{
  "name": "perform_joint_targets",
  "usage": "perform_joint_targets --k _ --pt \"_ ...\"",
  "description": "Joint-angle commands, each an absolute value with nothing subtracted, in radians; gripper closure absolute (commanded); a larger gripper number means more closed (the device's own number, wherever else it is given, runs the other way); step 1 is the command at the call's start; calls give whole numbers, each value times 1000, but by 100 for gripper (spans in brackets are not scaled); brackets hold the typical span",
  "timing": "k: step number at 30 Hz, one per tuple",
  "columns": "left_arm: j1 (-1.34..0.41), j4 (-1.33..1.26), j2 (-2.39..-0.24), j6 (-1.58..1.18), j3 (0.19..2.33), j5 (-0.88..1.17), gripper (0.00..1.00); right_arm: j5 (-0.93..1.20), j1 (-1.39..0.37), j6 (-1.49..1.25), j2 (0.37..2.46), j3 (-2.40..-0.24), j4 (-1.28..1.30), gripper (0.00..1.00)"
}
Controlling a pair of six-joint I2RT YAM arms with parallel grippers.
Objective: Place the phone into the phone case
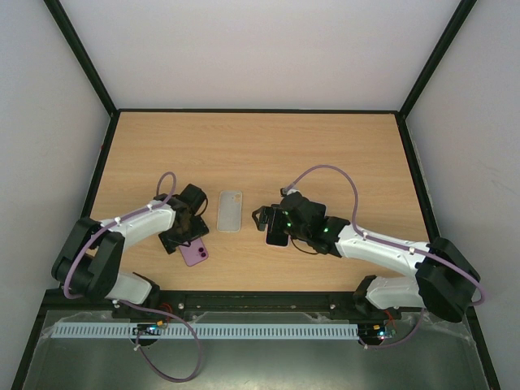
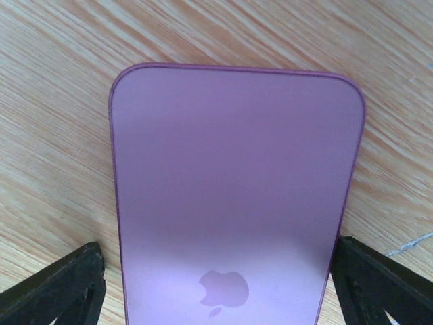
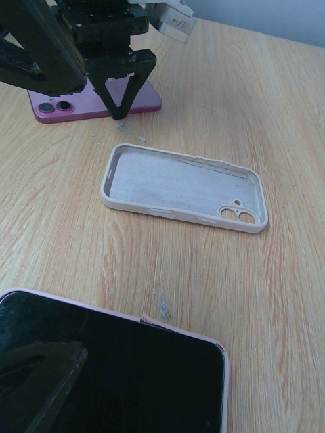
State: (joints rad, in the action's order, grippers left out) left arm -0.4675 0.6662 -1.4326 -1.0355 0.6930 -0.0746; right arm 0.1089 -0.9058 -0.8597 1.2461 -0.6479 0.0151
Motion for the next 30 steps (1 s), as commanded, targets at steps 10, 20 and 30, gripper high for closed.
perform_joint_targets --k 10,20,30 --pt "-489 574 -1480 -933 670 -15 45 78 -913 -720 1180 -625 -93 4" --pt "-489 593 -1365 -768 708 62 55 40 -1014 -229 980 -475 -415 17" --pt "-485 600 -1315 -635 753 284 57 133 -1215 426 1064 -399 -575 19"
